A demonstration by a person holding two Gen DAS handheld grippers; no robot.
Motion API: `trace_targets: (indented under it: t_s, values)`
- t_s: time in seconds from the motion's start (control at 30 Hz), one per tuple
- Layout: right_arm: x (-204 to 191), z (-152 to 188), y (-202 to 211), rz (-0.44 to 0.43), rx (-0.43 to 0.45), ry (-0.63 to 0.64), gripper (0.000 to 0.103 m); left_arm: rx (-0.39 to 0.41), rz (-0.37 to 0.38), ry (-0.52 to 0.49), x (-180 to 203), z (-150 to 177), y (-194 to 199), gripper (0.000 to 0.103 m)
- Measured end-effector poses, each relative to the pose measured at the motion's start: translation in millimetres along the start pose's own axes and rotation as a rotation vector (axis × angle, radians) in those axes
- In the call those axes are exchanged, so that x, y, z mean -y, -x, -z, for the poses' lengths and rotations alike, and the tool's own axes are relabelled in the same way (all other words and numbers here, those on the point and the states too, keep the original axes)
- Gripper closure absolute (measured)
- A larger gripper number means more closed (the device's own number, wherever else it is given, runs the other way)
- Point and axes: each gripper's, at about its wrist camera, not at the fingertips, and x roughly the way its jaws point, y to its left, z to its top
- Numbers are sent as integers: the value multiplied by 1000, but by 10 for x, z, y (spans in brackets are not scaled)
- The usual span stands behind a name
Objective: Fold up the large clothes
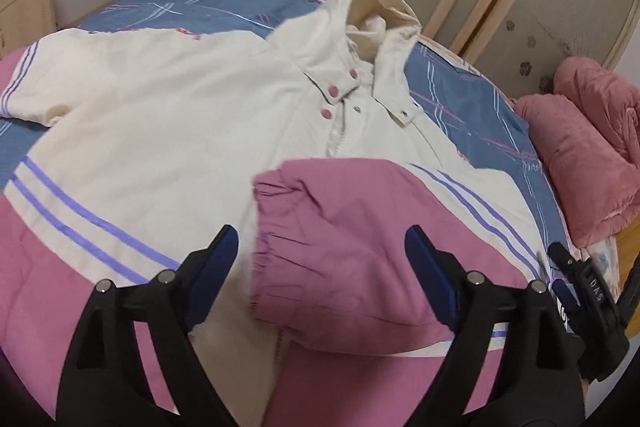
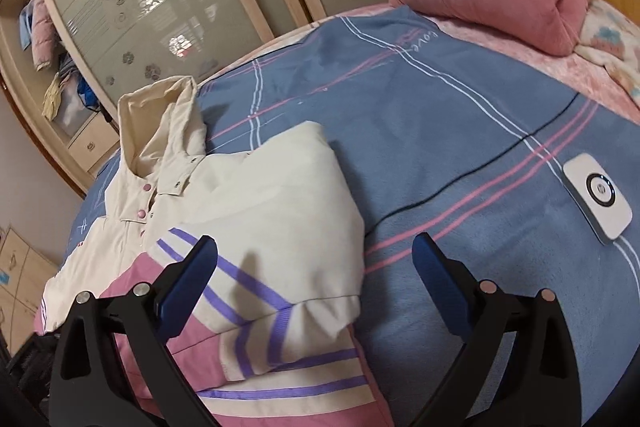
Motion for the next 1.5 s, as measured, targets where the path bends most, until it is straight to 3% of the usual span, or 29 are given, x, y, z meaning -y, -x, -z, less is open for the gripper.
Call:
trace_targets:
  t_s: [0.2,0.37,0.43,0.47,0.5,0.53,0.57,0.73,0.83,0.97,1.07,1.2,1.27,1.37,1.5]
  values:
    - [-146,38,-32,6,-3,46,5,-150,111,45,-96,66,-181,14]
    - [-265,88,-68,14,-16,101,5,-216,33,-56,44,209,-423,13]
    - [-264,92,-72,13,-18,101,5,-199,30,-69,50,233,-419,14]
    - [-260,92,-74,11,-20,97,5,-187,27,-75,53,246,-409,18]
    - [-268,94,-78,11,-20,95,5,-174,12,-82,59,251,-403,28]
    - [-275,98,-82,10,-21,95,5,-165,-16,-90,58,248,-403,50]
    - [-287,104,-85,10,-23,98,5,-147,-47,-95,41,238,-384,62]
    - [-304,107,-66,5,-19,103,5,-99,17,-17,-107,167,-276,71]
    - [-275,96,-49,13,-10,94,5,7,-21,-49,-118,97,-63,89]
    - [-258,78,56,-35,31,73,5,156,-136,-7,-346,-169,257,90]
    - [-428,109,208,-89,98,149,5,210,-223,18,-580,-313,365,90]
    - [-710,214,171,-117,67,287,1,161,-259,63,-859,-323,263,90]
    - [-755,252,102,-187,13,294,1,129,-269,67,-904,-261,151,89]
    - [-818,280,109,-411,-69,283,1,118,-311,42,-912,-187,5,85]
    - [-1002,388,97,-602,-179,323,1,118,-340,36,-917,-116,-106,76]
